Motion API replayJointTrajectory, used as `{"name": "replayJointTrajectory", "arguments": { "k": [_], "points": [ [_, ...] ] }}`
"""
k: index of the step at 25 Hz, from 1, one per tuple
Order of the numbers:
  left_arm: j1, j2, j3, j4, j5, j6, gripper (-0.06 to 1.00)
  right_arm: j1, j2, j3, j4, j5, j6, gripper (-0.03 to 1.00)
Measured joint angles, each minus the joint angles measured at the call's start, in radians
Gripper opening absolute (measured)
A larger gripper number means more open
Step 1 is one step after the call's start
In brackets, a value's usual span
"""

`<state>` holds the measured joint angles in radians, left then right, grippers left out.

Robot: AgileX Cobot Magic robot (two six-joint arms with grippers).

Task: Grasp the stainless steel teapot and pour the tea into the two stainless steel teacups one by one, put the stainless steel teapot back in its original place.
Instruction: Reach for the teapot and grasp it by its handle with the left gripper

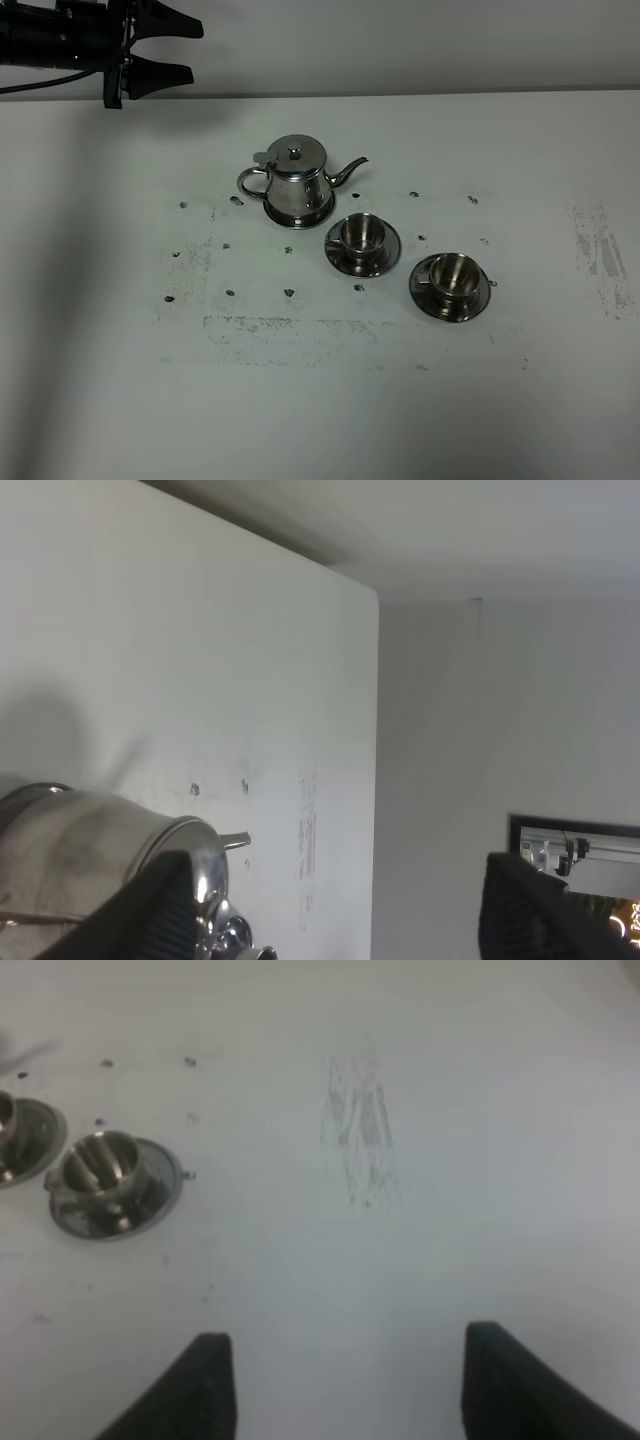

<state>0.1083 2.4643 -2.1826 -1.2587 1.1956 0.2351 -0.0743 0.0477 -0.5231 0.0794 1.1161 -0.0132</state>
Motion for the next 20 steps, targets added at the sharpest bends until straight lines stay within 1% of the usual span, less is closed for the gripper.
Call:
{"name": "replayJointTrajectory", "arguments": {
  "k": [5,11,20],
  "points": [
    [0.0,0.0,0.0,0.0,0.0,0.0,0.59,0.004,-0.015,0.0,0.0,0.0,-0.011,0.48],
    [0.0,0.0,0.0,0.0,0.0,0.009,0.59,0.041,-0.054,0.001,0.001,0.0,-0.013,0.48],
    [0.0,0.0,-0.001,0.0,0.0,0.021,0.59,0.041,-0.055,0.001,0.01,-0.001,-0.013,0.48]
  ]
}}
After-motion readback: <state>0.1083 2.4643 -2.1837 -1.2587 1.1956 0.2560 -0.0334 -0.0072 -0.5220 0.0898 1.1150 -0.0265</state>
